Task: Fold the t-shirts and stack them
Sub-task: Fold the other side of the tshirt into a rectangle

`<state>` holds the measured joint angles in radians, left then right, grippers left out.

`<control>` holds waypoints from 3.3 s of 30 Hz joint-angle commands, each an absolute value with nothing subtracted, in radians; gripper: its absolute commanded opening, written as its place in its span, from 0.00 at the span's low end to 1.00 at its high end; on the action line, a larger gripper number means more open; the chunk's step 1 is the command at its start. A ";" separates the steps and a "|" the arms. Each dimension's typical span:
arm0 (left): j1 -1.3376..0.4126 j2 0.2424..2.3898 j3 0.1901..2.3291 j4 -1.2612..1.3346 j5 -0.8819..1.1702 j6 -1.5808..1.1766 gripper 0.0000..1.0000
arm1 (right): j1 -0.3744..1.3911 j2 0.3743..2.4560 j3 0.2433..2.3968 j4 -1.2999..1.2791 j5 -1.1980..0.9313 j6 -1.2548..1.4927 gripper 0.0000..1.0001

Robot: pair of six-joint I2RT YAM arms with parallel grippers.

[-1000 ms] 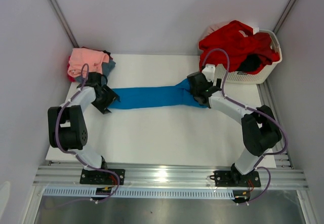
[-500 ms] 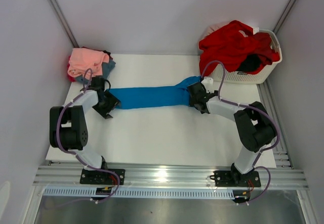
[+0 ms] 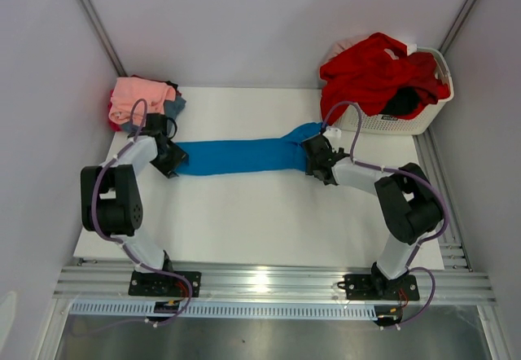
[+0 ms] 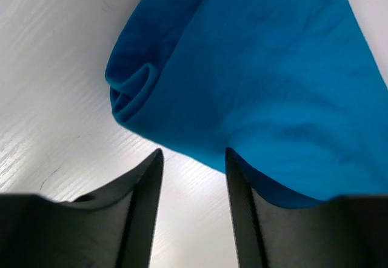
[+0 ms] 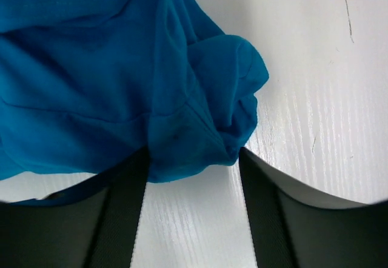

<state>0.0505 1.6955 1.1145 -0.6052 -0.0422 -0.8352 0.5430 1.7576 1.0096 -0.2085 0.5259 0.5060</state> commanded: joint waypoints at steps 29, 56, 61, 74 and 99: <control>0.153 1.772 1.223 -0.704 -0.123 -0.793 0.01 | 0.450 1.736 1.035 -0.330 0.750 0.526 0.00; 0.195 1.537 1.198 -0.724 -0.083 -0.808 0.38 | 0.445 1.594 1.089 -0.189 0.549 0.426 0.86; 0.150 1.580 1.190 -0.666 -0.067 -0.805 0.39 | 0.446 1.672 1.126 -0.121 0.476 0.403 0.79; 0.130 1.802 1.273 -0.652 -0.048 -0.804 0.37 | 0.477 2.011 1.374 -0.133 0.298 0.381 0.65; 0.245 1.902 1.381 -0.778 -0.141 -0.796 0.01 | 0.376 2.088 1.514 -0.345 0.578 0.382 0.00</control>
<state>0.2382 1.9003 1.3525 -0.7696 -0.1196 -0.8032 0.3740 2.0907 1.4841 -0.3309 0.5518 0.3656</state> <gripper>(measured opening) 0.007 0.033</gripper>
